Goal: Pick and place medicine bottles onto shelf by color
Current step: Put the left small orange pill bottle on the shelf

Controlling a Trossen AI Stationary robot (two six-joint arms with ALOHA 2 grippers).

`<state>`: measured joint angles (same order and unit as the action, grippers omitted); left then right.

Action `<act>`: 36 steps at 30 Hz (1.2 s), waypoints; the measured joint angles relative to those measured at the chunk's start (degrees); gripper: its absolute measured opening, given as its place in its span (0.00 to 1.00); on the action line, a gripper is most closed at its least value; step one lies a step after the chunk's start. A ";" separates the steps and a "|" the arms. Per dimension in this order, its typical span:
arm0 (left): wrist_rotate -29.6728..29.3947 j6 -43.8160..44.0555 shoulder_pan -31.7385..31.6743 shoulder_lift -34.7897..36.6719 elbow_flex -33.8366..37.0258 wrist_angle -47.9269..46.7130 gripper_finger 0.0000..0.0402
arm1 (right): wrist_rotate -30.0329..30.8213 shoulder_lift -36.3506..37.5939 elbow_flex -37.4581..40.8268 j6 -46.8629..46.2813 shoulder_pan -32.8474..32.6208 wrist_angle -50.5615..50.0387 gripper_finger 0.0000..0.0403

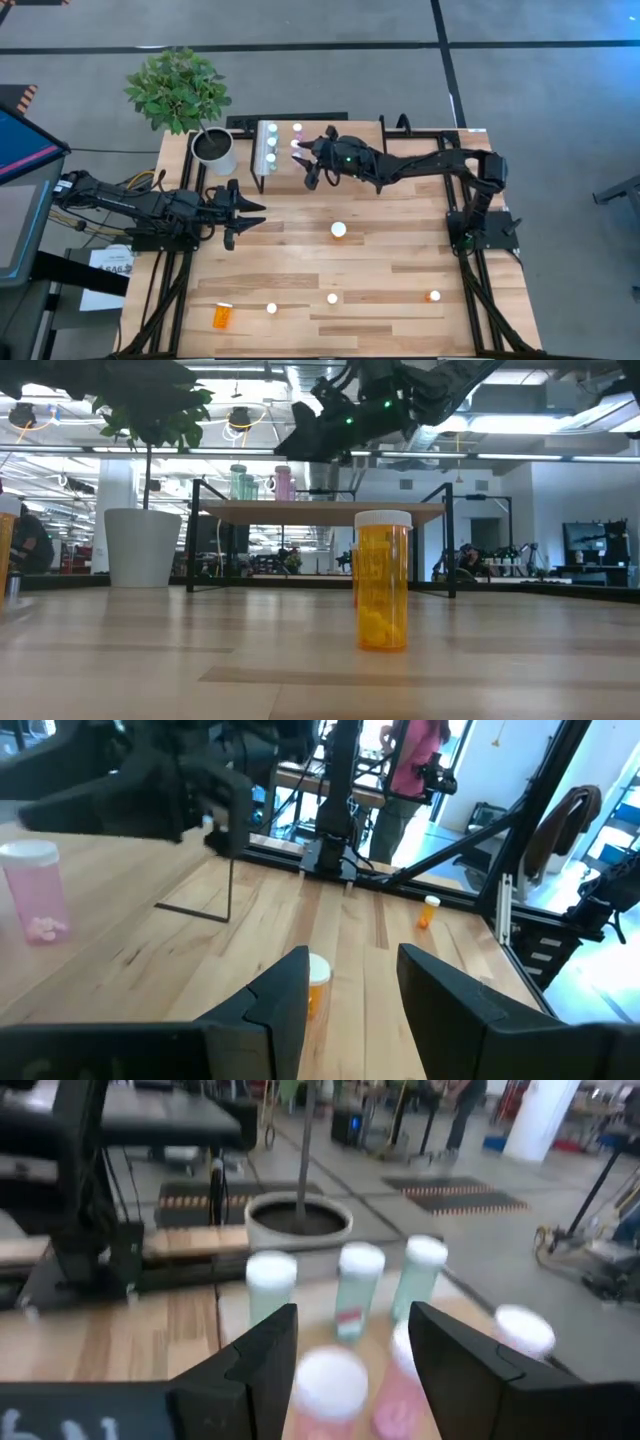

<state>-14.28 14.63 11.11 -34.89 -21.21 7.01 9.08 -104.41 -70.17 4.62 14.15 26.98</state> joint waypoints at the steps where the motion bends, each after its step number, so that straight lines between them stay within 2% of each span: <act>1: -0.02 -0.18 0.00 0.00 0.00 0.00 0.35 | 0.00 0.86 0.15 -0.03 -0.01 -0.98 0.54; 8: 0.05 -0.26 0.02 0.00 0.00 -0.31 0.35 | -0.04 9.16 -0.06 1.17 -1.54 -8.52 0.53; 14: 0.12 -0.04 0.00 0.00 0.00 -0.83 0.35 | -0.50 18.05 2.85 4.96 -8.91 -12.75 0.52; 19: 1.63 0.90 0.01 0.00 0.00 -1.07 0.35 | 0.95 24.60 12.32 3.02 -16.27 -12.47 0.51; 22: 4.01 -0.73 0.53 -0.99 0.00 -0.96 0.35 | 3.27 27.59 20.48 -1.60 -20.59 -7.67 0.51; 25: 3.98 -0.91 1.35 -2.77 0.00 0.08 0.35 | 4.58 28.93 28.00 -5.78 -25.58 -0.34 0.51; 27: 4.18 -1.03 1.67 -4.63 0.00 1.93 0.35 | 7.30 29.46 31.45 -7.44 -29.14 2.81 0.51; 29: 5.39 -2.01 1.97 -6.94 -0.22 4.26 0.35 | 13.45 29.17 32.46 -8.51 -32.89 3.48 0.51; 32: 8.25 -2.78 2.71 -11.03 -4.69 -4.73 0.35 | 20.87 29.10 33.09 -8.67 -37.60 2.87 0.51; 36: 8.47 1.17 6.24 -17.39 -11.71 -19.81 0.35 | 23.77 29.79 33.07 -6.99 -42.11 3.62 0.51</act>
<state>-5.81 15.81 17.35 -52.29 -32.92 -12.80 32.85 -74.62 -37.10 -2.38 -27.96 30.60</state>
